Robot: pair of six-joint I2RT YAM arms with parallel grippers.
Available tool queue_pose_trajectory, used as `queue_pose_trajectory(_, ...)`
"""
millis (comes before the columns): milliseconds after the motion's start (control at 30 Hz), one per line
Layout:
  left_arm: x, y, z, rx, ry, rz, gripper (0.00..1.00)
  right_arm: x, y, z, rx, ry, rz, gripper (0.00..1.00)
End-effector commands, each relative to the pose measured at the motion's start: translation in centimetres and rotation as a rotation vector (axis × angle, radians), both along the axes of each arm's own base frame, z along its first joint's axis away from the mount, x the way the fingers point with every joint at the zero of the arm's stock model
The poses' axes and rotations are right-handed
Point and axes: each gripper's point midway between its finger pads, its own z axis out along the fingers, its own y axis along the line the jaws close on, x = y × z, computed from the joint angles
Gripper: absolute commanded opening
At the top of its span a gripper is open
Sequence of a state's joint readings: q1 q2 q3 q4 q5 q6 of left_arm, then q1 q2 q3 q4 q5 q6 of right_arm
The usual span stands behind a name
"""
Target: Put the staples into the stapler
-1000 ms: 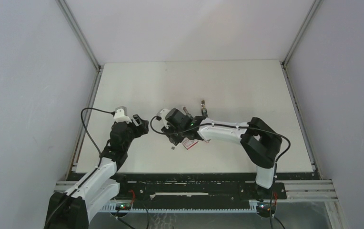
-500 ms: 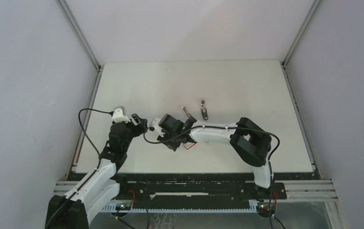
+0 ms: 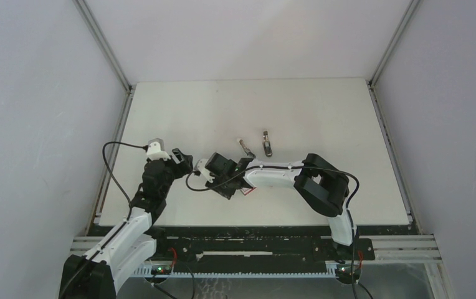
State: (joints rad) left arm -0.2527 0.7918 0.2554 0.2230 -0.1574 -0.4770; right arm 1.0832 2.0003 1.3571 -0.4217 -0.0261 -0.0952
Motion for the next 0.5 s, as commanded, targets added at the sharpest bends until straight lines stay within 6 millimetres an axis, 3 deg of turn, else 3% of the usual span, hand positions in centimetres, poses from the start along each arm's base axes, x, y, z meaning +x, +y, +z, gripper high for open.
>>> queue_pose_trajectory(0, 0.19, 0.42, 0.26, 0.017, -0.030, 0.011, 0.79, 0.30, 1.60, 1.47, 0.037, -0.040, 0.030, 0.31)
queue_pose_trajectory(467, 0.25, 0.32, 0.17, 0.016, -0.026, 0.007, 0.79, 0.19, 1.51, 1.10, 0.031, -0.027, 0.013, 0.17)
